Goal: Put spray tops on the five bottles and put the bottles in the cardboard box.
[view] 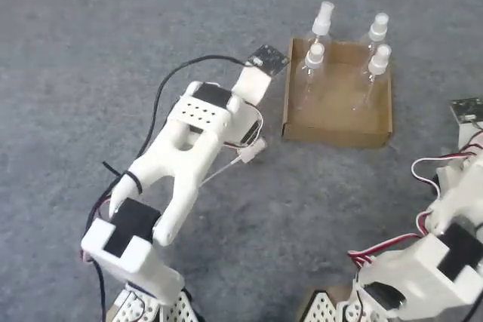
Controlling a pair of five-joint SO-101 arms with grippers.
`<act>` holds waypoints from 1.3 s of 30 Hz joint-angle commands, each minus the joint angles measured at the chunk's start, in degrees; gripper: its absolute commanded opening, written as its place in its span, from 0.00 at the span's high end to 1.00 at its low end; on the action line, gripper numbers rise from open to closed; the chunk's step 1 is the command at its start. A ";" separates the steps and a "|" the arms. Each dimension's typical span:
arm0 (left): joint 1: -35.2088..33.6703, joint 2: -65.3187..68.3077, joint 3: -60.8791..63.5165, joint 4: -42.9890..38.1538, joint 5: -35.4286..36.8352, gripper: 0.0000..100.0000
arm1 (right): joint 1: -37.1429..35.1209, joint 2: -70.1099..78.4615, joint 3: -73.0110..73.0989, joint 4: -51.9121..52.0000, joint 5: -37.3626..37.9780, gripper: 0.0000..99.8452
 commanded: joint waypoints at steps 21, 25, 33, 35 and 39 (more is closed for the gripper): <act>2.81 13.71 -9.27 -1.76 -12.22 0.83 | -0.22 -0.31 -3.08 0.66 -0.44 0.99; 2.81 13.80 -9.10 -1.76 -12.22 0.86 | -0.22 -0.22 -3.08 0.66 -0.44 0.99; 2.81 18.55 -9.01 -3.69 -12.13 0.86 | -0.22 -0.31 -2.46 0.57 -0.44 0.99; 2.73 18.37 -9.01 -3.60 -11.96 0.88 | -0.22 -0.22 -2.46 0.57 -0.44 0.99; 2.02 13.71 -8.92 -2.29 -8.35 0.94 | -0.22 -0.22 -2.46 0.57 -0.44 0.99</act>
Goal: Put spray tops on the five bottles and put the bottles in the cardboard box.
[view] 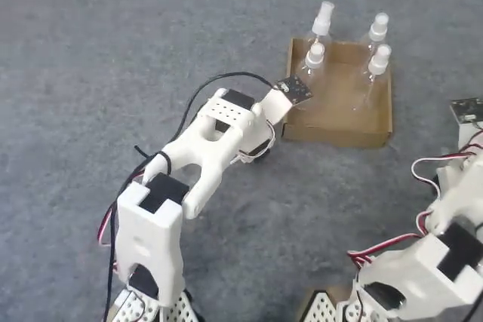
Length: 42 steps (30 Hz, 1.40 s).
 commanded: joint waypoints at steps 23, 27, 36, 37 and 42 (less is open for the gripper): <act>-7.74 -50.73 24.57 -4.40 22.59 0.98 | -0.57 -0.92 -2.90 0.66 -0.53 0.81; -9.67 -53.63 30.73 -8.70 24.00 0.97 | -1.01 -0.84 -4.66 2.68 -0.79 0.76; -11.96 -53.54 37.67 -16.18 26.64 0.97 | -3.74 -0.40 -16.44 16.92 -0.88 0.73; -11.78 -53.54 38.55 -16.88 26.73 0.97 | -4.35 -0.40 -17.14 17.98 -0.88 0.73; -12.04 -53.54 42.24 -21.27 31.03 0.97 | -7.43 -0.31 -17.76 19.38 -0.88 0.73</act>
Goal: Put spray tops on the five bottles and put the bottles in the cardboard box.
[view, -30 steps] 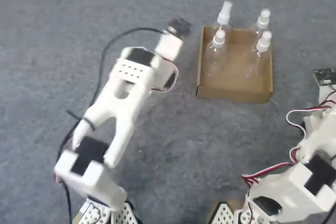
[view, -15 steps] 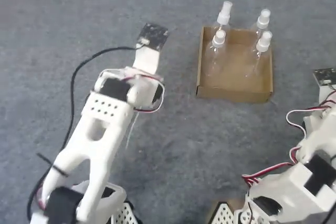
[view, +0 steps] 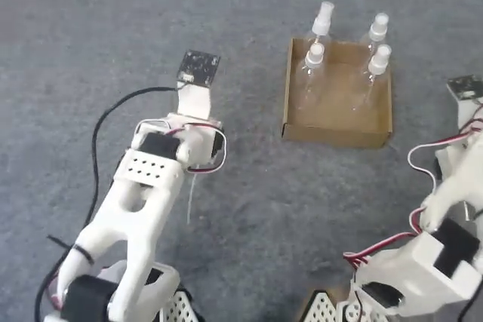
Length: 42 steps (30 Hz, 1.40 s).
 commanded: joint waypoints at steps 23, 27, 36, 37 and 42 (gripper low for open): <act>-0.44 -3.16 2.33 -4.57 2.73 0.97 | -3.12 -0.92 -3.96 6.46 -0.70 0.74; -0.44 -3.16 2.33 -4.57 2.46 0.97 | -3.21 -0.75 -5.45 6.73 -0.62 0.74; -0.44 -3.16 2.42 -4.57 2.37 0.97 | -1.27 -0.22 -7.47 6.37 -0.35 0.74; -0.44 -3.16 2.42 -4.57 2.37 0.97 | -0.22 -0.22 -7.65 5.23 -0.26 0.74; -0.44 -3.08 2.42 -4.57 2.37 0.97 | 2.95 4.70 -9.85 1.54 2.64 0.74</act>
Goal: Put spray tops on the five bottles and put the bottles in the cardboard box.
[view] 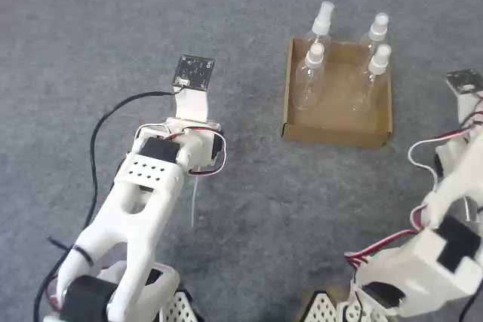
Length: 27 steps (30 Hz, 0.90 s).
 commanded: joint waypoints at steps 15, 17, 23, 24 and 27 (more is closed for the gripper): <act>0.18 -2.99 0.13 -1.41 0.18 0.97 | 3.91 17.63 -17.41 -1.98 1.93 0.81; 0.18 -2.99 0.13 -1.41 0.18 0.97 | 3.82 18.33 -17.49 -1.98 1.93 0.88; -0.18 -3.43 0.13 -1.41 0.44 0.97 | 3.65 15.87 -18.81 -0.13 1.85 0.99; -0.26 -3.52 -0.13 -1.41 0.44 0.97 | 3.38 14.37 -19.52 1.10 1.76 0.99; -0.35 -3.60 -0.84 -1.41 0.18 0.97 | 0.48 8.04 -21.10 6.02 -0.97 0.99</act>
